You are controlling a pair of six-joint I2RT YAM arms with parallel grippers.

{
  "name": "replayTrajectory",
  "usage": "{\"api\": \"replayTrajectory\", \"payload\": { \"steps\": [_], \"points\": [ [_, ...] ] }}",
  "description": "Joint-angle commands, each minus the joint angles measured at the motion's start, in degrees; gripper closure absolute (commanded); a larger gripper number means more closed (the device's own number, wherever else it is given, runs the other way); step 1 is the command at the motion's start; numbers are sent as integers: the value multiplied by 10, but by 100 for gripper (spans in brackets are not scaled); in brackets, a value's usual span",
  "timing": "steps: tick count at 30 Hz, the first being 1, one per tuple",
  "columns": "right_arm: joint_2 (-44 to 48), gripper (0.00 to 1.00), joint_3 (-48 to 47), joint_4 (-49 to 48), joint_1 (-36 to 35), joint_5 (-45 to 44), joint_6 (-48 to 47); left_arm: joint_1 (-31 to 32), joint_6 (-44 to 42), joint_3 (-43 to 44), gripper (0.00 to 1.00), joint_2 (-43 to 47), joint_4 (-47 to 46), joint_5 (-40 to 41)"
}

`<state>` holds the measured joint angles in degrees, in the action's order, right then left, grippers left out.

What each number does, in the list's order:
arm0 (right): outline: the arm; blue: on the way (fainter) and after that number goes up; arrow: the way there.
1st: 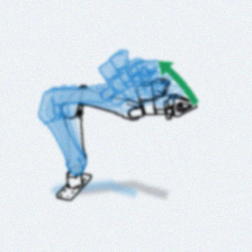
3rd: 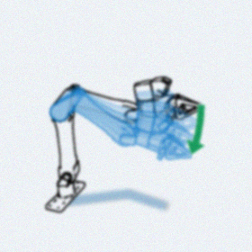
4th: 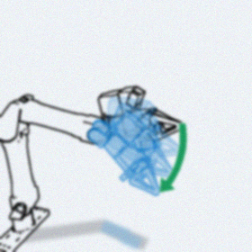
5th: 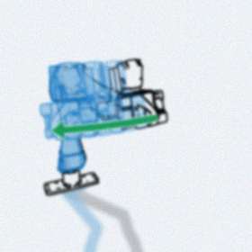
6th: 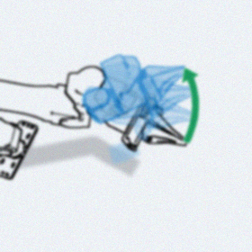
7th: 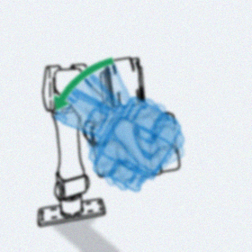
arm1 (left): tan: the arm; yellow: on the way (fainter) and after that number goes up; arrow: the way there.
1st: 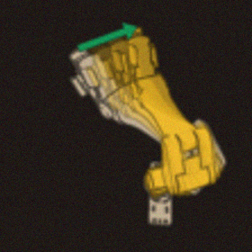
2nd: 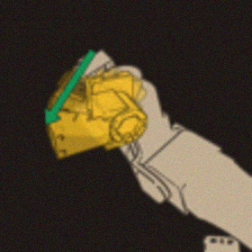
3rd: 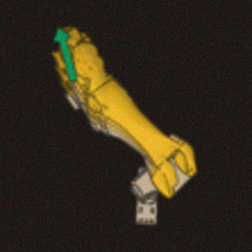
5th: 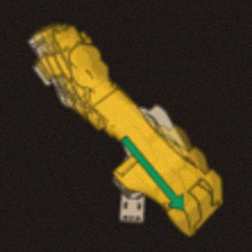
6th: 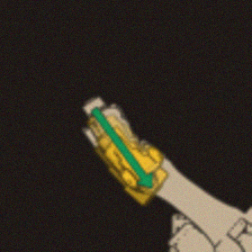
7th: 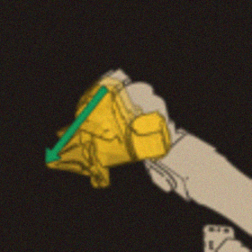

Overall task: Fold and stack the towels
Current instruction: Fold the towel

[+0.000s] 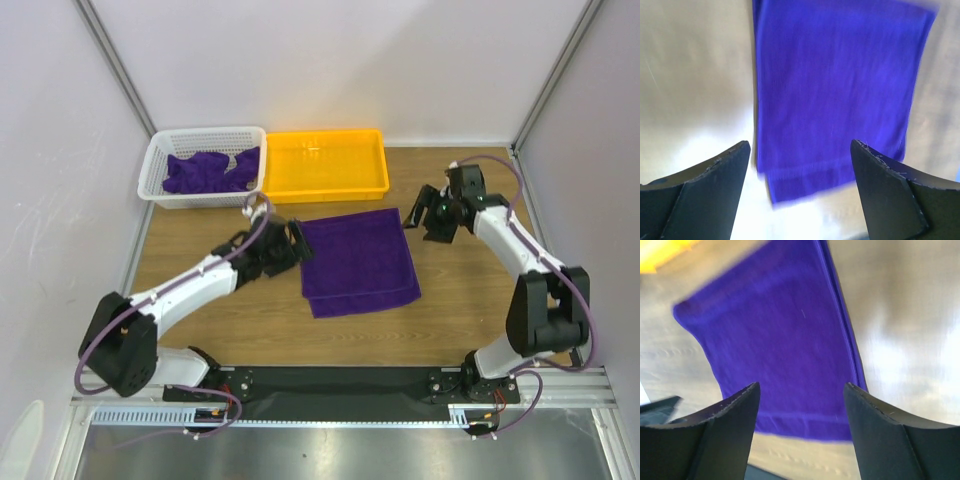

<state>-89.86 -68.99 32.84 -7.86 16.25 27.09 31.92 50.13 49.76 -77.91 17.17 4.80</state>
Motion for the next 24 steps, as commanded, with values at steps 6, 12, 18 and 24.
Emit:
{"api": "replayTrajectory", "payload": {
  "steps": [6, 12, 18, 24],
  "points": [
    [70, 33, 112, 7, -1, 3, 37, 80, 176, -110, 16, 37, -10, 45],
    [58, 41, 129, -17, -4, 13, 45, 90, 204, -135, 23, 7, -59, 31],
    [38, 45, 132, -23, -25, 9, 54, 91, 211, -140, 30, -6, -64, 34],
    [28, 46, 134, -23, -32, 4, 57, 91, 212, -149, 48, -23, -93, 22]
  ]
}}
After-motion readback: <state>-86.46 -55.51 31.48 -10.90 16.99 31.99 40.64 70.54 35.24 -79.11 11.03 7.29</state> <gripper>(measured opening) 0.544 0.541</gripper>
